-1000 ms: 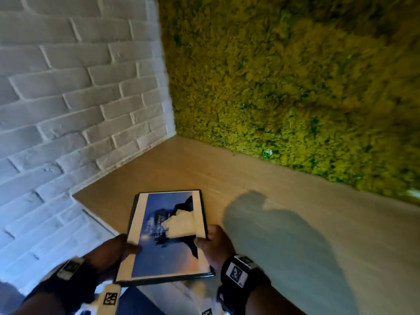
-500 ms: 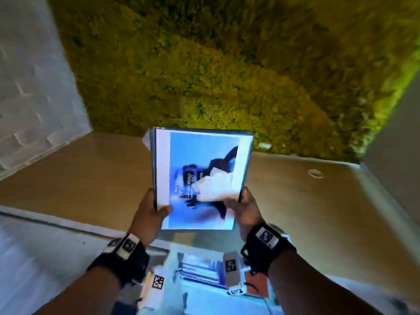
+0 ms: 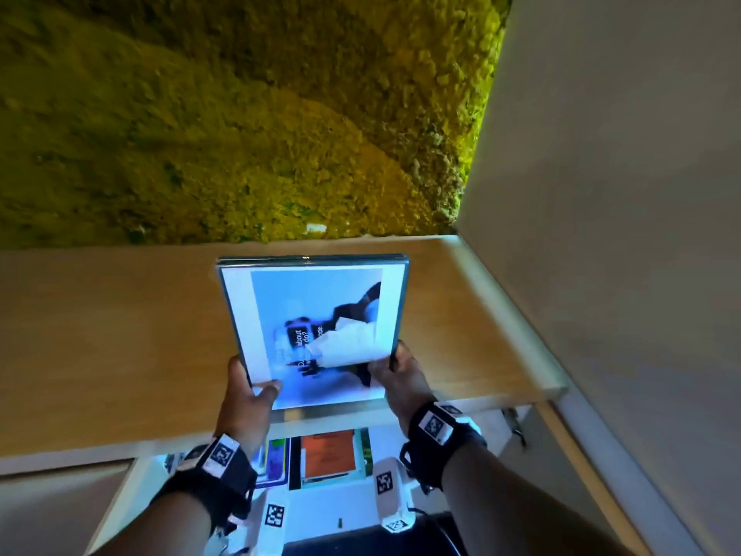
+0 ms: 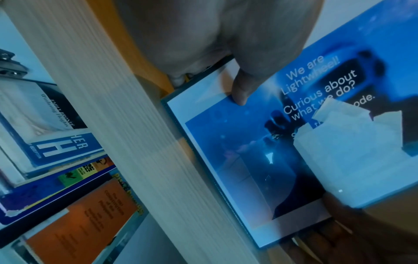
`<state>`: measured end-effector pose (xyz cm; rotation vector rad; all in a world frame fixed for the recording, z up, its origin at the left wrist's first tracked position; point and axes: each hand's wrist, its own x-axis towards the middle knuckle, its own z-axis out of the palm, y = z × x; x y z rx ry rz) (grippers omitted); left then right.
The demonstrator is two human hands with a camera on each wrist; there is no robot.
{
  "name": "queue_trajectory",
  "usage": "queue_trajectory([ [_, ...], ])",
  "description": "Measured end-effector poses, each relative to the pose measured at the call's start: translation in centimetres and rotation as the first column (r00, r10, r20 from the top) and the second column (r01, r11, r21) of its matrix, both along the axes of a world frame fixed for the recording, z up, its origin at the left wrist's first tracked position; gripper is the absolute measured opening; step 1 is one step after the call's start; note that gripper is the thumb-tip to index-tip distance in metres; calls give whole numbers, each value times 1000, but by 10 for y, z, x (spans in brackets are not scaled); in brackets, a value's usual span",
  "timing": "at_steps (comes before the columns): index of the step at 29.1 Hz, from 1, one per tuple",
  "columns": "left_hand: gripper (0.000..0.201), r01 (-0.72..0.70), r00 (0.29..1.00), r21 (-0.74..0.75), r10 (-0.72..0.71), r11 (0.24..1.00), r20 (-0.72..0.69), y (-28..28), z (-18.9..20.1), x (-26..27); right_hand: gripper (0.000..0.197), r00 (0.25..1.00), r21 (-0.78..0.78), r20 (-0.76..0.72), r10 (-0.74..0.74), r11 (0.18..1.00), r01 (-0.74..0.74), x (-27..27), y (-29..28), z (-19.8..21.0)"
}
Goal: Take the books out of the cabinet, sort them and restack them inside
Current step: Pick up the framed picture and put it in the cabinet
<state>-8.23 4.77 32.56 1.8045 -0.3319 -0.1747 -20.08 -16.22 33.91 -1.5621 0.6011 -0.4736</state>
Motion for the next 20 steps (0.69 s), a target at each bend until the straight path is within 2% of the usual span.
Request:
queue_trajectory([
  [3, 49, 65, 997, -36, -66, 997, -32, 0, 8, -19, 22, 999, -17, -43, -1, 1000, 0, -19, -6, 4],
  [6, 48, 190, 976, -77, -197, 979, -97, 0, -1, -68, 22, 999, 0, -41, 20, 1000, -20, -70, -13, -4],
  [8, 48, 212, 964, -87, -222, 973, -143, -2, -24, -113, 22, 997, 21, -76, 32, 999, -31, -117, -15, -19],
  [11, 57, 188, 950, -77, -201, 979, -241, -8, -72, -182, 22, 977, 32, -215, 11, 999, -4, -183, -22, -62],
  [14, 45, 198, 930, -42, -202, 979, -308, -12, -112, -244, 23, 939, 84, -343, 8, 996, 22, -244, -26, -107],
  [16, 44, 203, 899, -47, -205, 978, -387, -14, -142, -270, 21, 914, 102, -406, -4, 994, 50, -275, -21, -135],
  [18, 52, 206, 833, -59, -207, 977, -513, -17, -169, -287, 14, 874, 132, -486, -7, 988, 81, -299, -16, -161],
  [20, 58, 233, 792, -25, -204, 972, -576, -26, -191, -290, 14, 837, 140, -547, -25, 983, 121, -307, -16, -185],
])
